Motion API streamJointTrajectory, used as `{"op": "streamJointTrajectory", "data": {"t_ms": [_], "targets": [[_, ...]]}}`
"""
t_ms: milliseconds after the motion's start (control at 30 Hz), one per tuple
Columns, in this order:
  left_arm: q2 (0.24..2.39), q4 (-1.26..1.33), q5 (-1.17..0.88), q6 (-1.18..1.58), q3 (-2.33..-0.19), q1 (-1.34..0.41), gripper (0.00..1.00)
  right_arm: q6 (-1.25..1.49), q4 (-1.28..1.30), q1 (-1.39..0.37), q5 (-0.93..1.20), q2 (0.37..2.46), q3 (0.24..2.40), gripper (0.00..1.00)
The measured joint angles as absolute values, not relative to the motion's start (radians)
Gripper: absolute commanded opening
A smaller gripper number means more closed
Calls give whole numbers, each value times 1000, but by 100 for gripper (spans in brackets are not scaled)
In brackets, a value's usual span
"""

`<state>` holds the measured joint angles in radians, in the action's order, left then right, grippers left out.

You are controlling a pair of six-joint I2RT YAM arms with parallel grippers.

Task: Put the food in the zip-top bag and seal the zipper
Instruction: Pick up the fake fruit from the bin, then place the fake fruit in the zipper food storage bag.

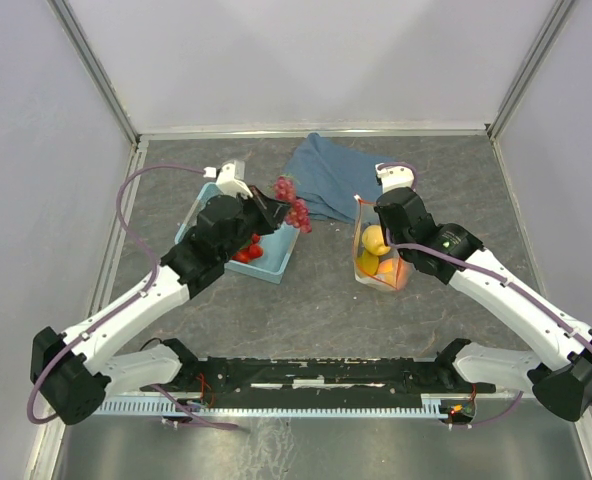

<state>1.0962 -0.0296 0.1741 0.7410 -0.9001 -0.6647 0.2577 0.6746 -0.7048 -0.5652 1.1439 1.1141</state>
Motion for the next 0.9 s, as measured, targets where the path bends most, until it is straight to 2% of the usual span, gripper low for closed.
{"op": "streamJointTrajectory", "data": {"t_ms": [500,900], "targets": [[1103,402,144,648,-811,-969,3,296,686,-705,-501,1144,1124,1],[1273,508,139,636,-811,-1034,3,327,689,-705,-463,1144,1124,1]]}}
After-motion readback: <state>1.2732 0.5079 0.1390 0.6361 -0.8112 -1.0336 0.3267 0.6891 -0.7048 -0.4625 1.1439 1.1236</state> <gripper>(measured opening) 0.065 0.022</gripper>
